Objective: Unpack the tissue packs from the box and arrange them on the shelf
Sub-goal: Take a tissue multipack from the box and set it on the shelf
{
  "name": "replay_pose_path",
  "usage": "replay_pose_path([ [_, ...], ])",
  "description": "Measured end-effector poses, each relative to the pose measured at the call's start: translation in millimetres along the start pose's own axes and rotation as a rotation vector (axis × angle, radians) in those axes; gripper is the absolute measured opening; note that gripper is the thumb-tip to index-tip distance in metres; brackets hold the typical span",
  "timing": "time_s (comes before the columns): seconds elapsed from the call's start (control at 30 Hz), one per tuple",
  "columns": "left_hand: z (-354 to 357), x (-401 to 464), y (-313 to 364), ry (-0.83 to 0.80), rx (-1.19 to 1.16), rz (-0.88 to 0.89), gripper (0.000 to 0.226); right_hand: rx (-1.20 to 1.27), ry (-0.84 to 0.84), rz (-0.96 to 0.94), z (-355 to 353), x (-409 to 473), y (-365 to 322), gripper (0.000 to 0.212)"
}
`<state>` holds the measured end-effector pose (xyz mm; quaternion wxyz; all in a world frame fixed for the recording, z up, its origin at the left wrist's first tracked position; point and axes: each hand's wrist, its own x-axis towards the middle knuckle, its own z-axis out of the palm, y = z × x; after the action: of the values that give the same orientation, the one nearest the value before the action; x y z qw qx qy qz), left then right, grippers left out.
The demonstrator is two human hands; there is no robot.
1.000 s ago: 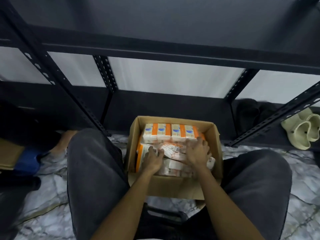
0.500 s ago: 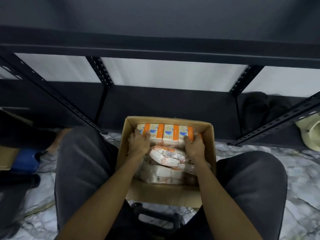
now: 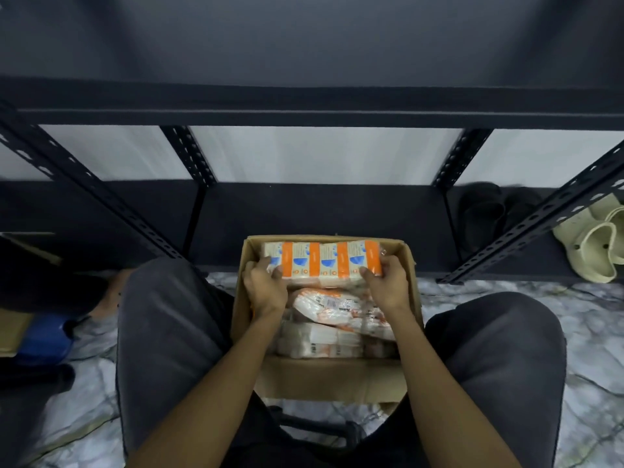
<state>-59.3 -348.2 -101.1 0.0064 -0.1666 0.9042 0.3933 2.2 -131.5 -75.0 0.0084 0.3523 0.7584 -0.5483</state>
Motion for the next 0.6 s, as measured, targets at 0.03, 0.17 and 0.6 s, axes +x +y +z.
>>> replay_pose_path([
  [0.03, -7.1, -1.2, -0.1, 0.021, -0.040, 0.015, 0.030, -0.013, 0.024, -0.039, -3.3, -8.0, -4.6, 0.031],
  [0.17, -50.8, -17.5, 8.3, 0.088, -0.095, 0.161, 0.026, -0.022, 0.087, -0.179, -10.7, -48.3, -21.4, 0.028],
  [0.6, -196.0, -52.2, 107.6, 0.373, -0.345, 0.536, 0.018, 0.156, 0.248, -0.504, -61.3, -162.0, -122.9, 0.028],
])
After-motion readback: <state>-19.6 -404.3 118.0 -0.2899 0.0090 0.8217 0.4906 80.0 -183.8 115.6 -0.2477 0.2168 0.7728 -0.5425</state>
